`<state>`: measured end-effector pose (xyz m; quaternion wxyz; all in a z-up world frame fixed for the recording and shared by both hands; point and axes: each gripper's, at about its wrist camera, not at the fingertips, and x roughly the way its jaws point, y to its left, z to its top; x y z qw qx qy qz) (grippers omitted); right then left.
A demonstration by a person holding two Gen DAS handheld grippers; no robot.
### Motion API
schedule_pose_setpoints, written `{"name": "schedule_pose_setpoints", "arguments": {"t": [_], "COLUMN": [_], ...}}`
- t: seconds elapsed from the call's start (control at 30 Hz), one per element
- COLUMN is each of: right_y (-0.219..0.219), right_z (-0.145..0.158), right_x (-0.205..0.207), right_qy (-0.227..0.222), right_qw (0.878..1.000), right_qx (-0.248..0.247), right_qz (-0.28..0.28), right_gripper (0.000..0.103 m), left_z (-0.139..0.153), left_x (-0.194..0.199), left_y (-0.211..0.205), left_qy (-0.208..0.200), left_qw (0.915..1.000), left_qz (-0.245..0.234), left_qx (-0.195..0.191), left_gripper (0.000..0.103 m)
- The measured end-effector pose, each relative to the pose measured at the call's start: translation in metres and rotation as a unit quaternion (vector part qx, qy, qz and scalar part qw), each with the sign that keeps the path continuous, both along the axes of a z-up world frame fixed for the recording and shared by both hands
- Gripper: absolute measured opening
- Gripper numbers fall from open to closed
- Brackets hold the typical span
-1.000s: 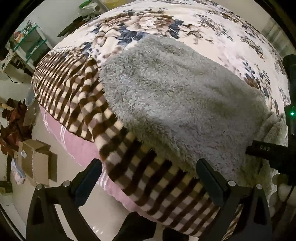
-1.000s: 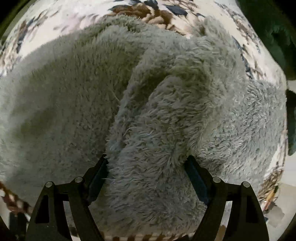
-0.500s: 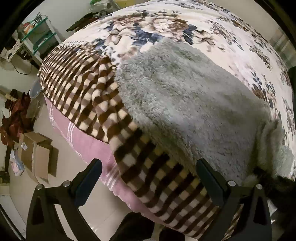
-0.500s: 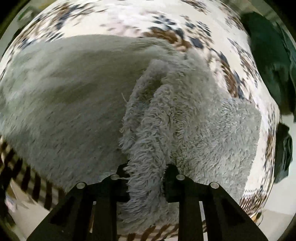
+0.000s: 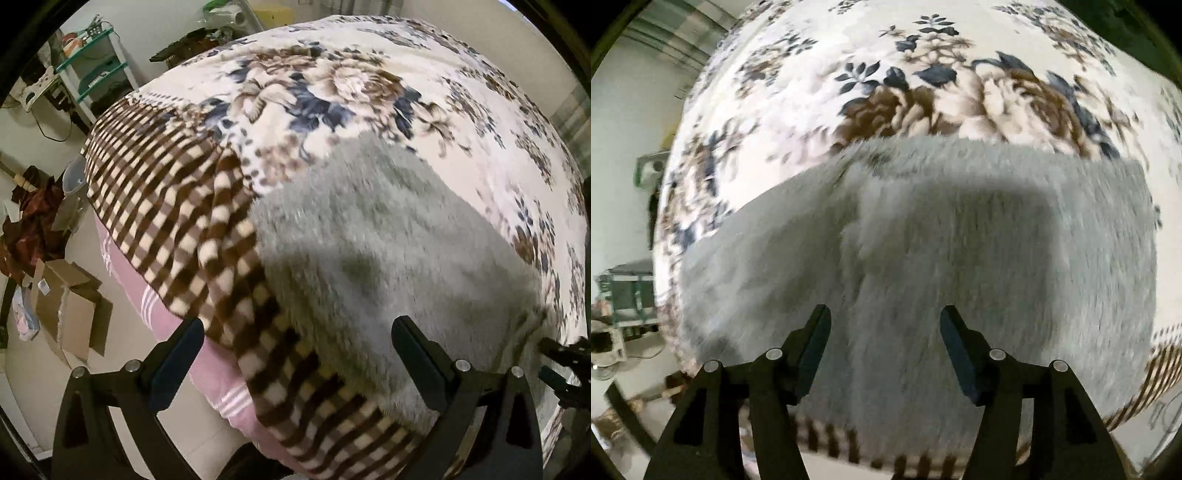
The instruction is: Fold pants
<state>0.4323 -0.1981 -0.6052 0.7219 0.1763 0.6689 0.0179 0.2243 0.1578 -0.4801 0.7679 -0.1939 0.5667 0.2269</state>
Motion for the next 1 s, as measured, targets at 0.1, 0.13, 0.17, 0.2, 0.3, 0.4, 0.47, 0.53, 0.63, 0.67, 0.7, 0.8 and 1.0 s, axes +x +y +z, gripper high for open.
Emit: {"name": "schedule_pose_setpoints", "arguments": {"t": [0.1, 0.13, 0.17, 0.2, 0.3, 0.4, 0.47, 0.53, 0.63, 0.67, 0.7, 0.8, 1.0], "right_y": [0.011, 0.013, 0.015, 0.018, 0.037, 0.034, 0.02, 0.005, -0.006, -0.007, -0.01, -0.009, -0.016], "right_z": [-0.021, -0.025, -0.023, -0.019, 0.004, -0.009, -0.013, -0.009, -0.006, -0.006, -0.009, -0.019, -0.025], "right_x": [0.015, 0.019, 0.021, 0.023, 0.017, 0.014, 0.009, 0.001, -0.009, -0.011, -0.014, -0.017, -0.028], "right_qy": [0.016, 0.019, 0.008, -0.007, -0.052, -0.012, 0.003, -0.006, -0.006, -0.004, 0.001, 0.014, 0.018], "right_qw": [0.999, 0.999, 0.998, 0.998, 0.993, 0.996, 0.998, 0.999, 0.999, 0.999, 0.999, 1.0, 1.0], "right_qx": [-0.027, -0.046, -0.057, -0.06, -0.059, -0.034, 0.011, 0.037, 0.037, 0.035, 0.032, 0.012, 0.001], "right_qz": [0.008, 0.016, 0.023, 0.034, 0.088, 0.083, 0.056, 0.024, 0.002, -0.002, -0.001, 0.009, 0.017], "right_gripper": [0.025, 0.008, 0.009, 0.009, 0.012, 0.037, 0.064, 0.067, 0.067, 0.067, 0.067, 0.067, 0.067], "left_z": [-0.002, -0.003, -0.003, -0.002, -0.005, -0.01, -0.015, -0.027, -0.054, -0.062, -0.07, -0.084, -0.051], "left_x": [0.006, 0.006, 0.007, 0.006, 0.007, 0.005, 0.003, 0.004, 0.007, 0.008, 0.01, 0.017, 0.019], "left_y": [0.007, 0.009, 0.013, 0.016, 0.025, 0.041, 0.053, 0.062, 0.069, 0.07, 0.071, 0.071, 0.055], "left_qy": [0.003, 0.003, 0.002, -0.001, -0.004, -0.025, -0.06, -0.083, -0.08, -0.079, -0.075, -0.081, -0.135], "left_qw": [1.0, 0.9999, 0.9999, 0.9998, 0.9995, 0.9963, 0.9887, 0.9784, 0.9663, 0.9648, 0.9647, 0.9663, 0.9765], "left_qz": [0.006, 0.008, 0.012, 0.016, 0.032, 0.062, 0.091, 0.113, 0.137, 0.141, 0.144, 0.144, 0.087], "left_qx": [0.005, 0.006, 0.007, 0.007, -0.001, -0.054, -0.103, -0.152, -0.203, -0.208, -0.207, -0.198, -0.144], "left_gripper": [0.103, 0.103, 0.103, 0.103, 0.103, 0.103, 0.103, 0.103, 0.103, 0.103, 0.103, 0.081, 0.014]}}
